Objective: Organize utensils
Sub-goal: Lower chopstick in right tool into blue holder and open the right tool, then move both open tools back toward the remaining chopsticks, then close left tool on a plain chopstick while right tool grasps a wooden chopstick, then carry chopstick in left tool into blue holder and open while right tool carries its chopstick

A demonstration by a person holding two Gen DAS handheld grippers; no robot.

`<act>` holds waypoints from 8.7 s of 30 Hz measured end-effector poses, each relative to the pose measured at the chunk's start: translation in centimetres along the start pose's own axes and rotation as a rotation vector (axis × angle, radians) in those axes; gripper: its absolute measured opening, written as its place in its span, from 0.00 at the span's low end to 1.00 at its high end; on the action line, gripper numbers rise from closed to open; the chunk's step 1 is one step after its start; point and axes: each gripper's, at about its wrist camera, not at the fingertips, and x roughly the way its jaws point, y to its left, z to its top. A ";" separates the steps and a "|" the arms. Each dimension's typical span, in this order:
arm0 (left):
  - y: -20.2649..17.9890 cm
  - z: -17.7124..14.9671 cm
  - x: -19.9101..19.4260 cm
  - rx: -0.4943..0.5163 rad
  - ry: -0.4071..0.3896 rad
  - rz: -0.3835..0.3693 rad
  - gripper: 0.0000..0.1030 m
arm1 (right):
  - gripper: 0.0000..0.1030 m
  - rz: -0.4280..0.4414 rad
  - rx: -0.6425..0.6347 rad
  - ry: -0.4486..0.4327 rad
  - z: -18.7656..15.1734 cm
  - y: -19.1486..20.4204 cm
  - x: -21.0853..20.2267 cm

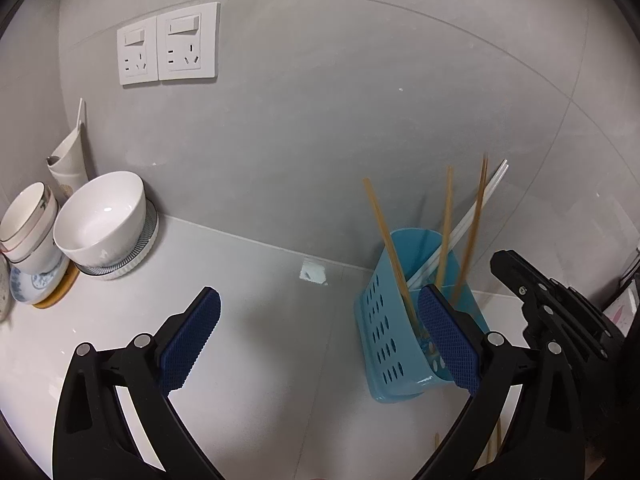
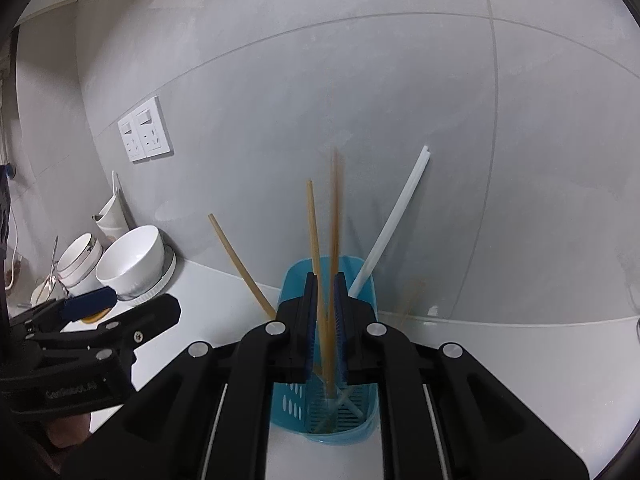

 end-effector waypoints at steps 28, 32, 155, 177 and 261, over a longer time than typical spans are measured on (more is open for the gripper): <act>-4.1 -5.5 -3.4 0.044 0.069 -0.061 0.94 | 0.92 -0.187 0.049 0.104 -5.9 -7.1 -10.0; -5.4 -8.3 -3.2 0.066 0.130 -0.080 0.94 | 0.92 -0.235 0.051 0.151 -8.3 -8.4 -10.9; -8.2 -11.9 -9.1 0.107 0.303 -0.142 0.03 | 0.06 -0.192 0.167 0.356 -11.1 -7.1 -16.1; -7.5 -4.2 -10.2 0.077 0.110 -0.176 0.03 | 0.06 -0.177 0.133 0.181 -3.8 -5.5 -15.9; -0.4 -1.8 -0.6 0.009 0.081 -0.065 0.94 | 0.06 0.039 0.109 -0.020 0.4 -0.5 -1.2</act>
